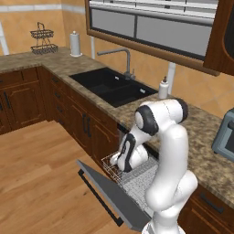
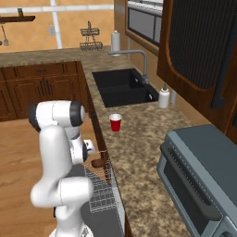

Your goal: Pick up the cup and bowl from the counter, place them in the dishwasher, and close the dishwasher door.

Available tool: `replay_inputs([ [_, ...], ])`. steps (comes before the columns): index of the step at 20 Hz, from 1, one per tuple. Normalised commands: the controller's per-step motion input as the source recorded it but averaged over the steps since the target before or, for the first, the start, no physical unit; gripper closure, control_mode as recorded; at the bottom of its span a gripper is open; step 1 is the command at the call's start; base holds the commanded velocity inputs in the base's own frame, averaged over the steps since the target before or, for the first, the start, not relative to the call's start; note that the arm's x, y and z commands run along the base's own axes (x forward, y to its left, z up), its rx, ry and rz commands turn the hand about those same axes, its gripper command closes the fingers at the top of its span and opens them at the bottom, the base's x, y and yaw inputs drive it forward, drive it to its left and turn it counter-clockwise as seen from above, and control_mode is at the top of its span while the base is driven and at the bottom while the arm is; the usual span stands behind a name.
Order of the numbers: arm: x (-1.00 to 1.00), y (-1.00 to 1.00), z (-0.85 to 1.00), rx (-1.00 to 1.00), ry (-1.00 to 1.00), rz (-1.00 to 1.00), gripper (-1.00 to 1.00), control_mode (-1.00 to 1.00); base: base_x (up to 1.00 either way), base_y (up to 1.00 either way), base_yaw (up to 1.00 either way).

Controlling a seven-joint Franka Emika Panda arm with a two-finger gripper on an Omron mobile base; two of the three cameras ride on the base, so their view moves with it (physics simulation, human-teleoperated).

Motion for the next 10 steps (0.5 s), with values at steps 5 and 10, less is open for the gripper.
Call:
replay_inputs([
  [5, -0.40, 0.48, 1.00, 0.00, -0.06, 0.00, -1.00, -1.00, 0.00, 0.00, 0.00],
  [10, -0.31, 0.60, 1.00, 0.00, 0.00, 0.00, -1.00, -1.00, 0.00, 0.00, 0.00],
])
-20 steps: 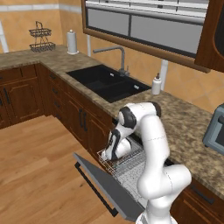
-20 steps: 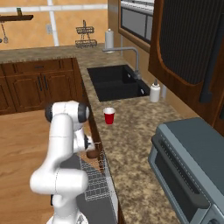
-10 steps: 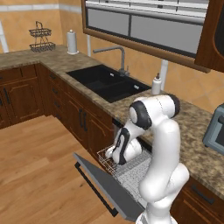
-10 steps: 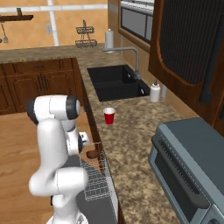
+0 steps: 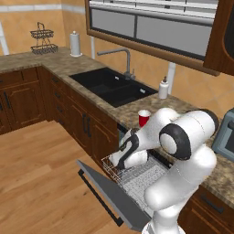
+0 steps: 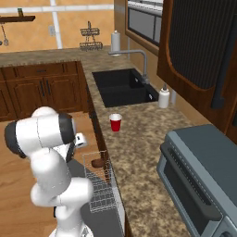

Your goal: Pick up the cup and bowl from the counter, place them in the dishwasher, and close the dishwasher door.

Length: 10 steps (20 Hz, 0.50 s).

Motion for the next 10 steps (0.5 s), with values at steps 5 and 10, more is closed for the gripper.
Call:
replay_inputs([
  [5, -0.08, 0.45, 1.00, -0.01, 0.00, 0.00, -1.00, -1.00, 0.00, 0.00, 0.00],
  [10, 0.00, 0.22, 1.00, -0.05, 0.00, 0.00, -1.00, -1.00, 0.00, 0.00, 0.00],
])
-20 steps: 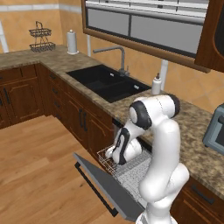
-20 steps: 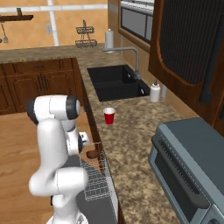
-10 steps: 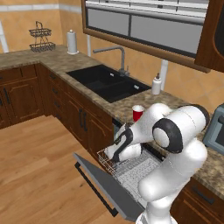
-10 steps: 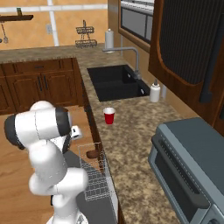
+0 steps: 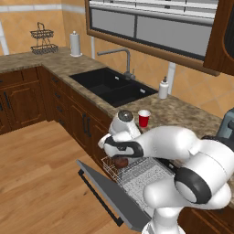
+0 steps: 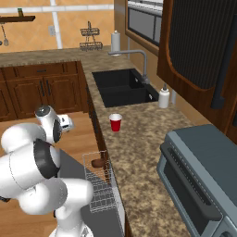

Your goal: Pick up the cup and bowl from the counter, place them in the dishwasher, and close the dishwasher door.

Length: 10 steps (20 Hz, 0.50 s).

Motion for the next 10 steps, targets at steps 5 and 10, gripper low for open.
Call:
replay_inputs([
  [5, 0.00, -0.10, 1.00, -0.09, 0.00, -0.03, -1.00, -1.00, 0.00, 0.00, 0.00],
  [10, 0.14, -0.62, 0.47, -0.11, 0.03, -0.13, -1.00, -1.00, 0.00, 0.00, 0.00],
])
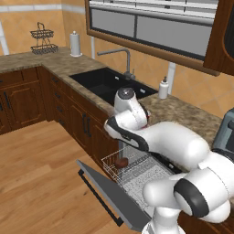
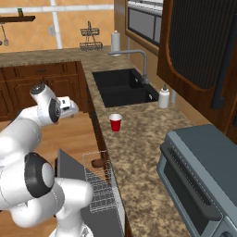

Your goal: Pick up the cup and bowl from the counter, place them in the dishwasher, and close the dishwasher door.

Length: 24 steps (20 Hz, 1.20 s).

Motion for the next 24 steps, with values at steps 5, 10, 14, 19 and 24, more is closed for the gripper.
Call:
replay_inputs([
  [5, 0.46, -0.78, -0.02, -0.03, 0.08, -0.09, -1.00, -1.00, 0.00, 0.00, 0.00],
  [10, 0.66, -0.72, -0.05, 0.00, 0.08, -0.03, -1.00, -1.00, 0.00, 0.00, 0.00],
  [14, 0.63, -0.43, -0.04, 0.00, 0.09, 0.00, -1.00, -1.00, 0.00, 0.00, 0.00],
  [19, 0.56, -0.24, -0.22, 0.00, 0.10, 0.00, -1.00, -1.00, 0.00, 0.00, 0.00],
  [24, 0.63, -0.25, -0.44, 0.00, 0.11, 0.00, -1.00, -1.00, 0.00, 0.00, 0.00],
])
